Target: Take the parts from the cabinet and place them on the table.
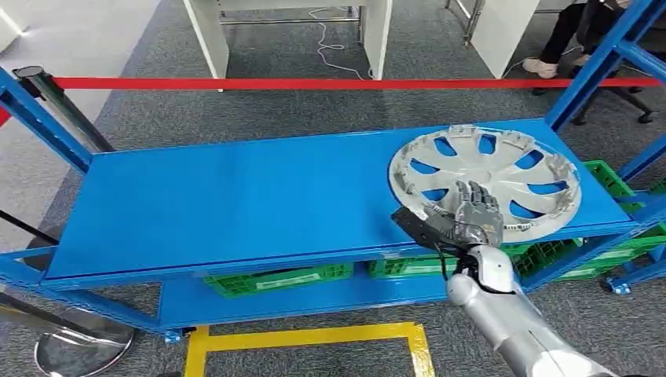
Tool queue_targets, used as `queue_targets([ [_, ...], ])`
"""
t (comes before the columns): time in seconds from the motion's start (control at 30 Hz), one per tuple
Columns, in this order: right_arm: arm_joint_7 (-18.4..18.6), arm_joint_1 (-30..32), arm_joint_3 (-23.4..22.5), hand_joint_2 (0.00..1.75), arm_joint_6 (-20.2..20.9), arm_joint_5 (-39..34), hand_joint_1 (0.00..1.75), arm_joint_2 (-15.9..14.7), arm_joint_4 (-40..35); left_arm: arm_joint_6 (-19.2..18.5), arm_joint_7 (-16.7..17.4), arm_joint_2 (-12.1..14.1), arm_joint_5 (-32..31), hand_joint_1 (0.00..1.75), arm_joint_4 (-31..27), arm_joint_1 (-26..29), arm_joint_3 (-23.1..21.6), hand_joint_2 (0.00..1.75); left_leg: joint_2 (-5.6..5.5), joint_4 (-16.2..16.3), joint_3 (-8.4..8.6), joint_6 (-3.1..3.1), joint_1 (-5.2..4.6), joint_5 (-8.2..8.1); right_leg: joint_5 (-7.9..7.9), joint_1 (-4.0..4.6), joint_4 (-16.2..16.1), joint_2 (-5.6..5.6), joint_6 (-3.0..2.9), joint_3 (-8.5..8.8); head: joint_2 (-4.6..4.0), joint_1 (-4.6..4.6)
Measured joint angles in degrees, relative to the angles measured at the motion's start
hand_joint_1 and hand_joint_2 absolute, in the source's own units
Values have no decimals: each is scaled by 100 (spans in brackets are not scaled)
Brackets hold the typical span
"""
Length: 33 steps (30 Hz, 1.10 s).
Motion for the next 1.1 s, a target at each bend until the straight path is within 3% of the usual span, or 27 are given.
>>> queue_targets([
  [0.13,187,43,2,0,-72,272,0,11,-63,2,2,0,2,0,2,0,0,175,0,-1,0,0,1,0,0,0,0,0,0,1,0,0],
  [0.27,926,202,22,0,-313,1729,0,63,-406,20,13,4,57,0,0,1,0,175,0,-1,-1,0,1,0,0,0,0,2,0,0,0,0],
  [0.4,1311,338,46,0,-308,2483,0,151,-708,7,15,2,90,0,2,1,4,175,-1,-1,-2,0,1,0,-1,0,0,-1,0,0,0,0],
  [0.57,1438,525,98,0,-258,2592,0,315,-850,-2,17,-35,87,0,2,-1,4,175,0,-2,-3,0,1,0,-1,0,0,0,0,0,0,0],
  [0.77,1005,604,321,0,111,2103,0,465,-763,-9,13,-90,83,0,2,-2,4,175,0,-2,-3,0,1,0,-1,0,0,-1,0,-1,0,-2],
  [0.8,997,605,356,175,135,2079,0,477,-735,-9,15,-92,83,0,2,-2,4,175,0,-2,-3,0,1,0,-1,0,0,0,0,-1,0,0],
  [1.1,1148,724,450,175,164,1845,0,487,-511,0,70,-94,105,0,2,-1,4,175,0,-2,-3,0,1,0,-1,0,0,0,0,-2,0,0],
])
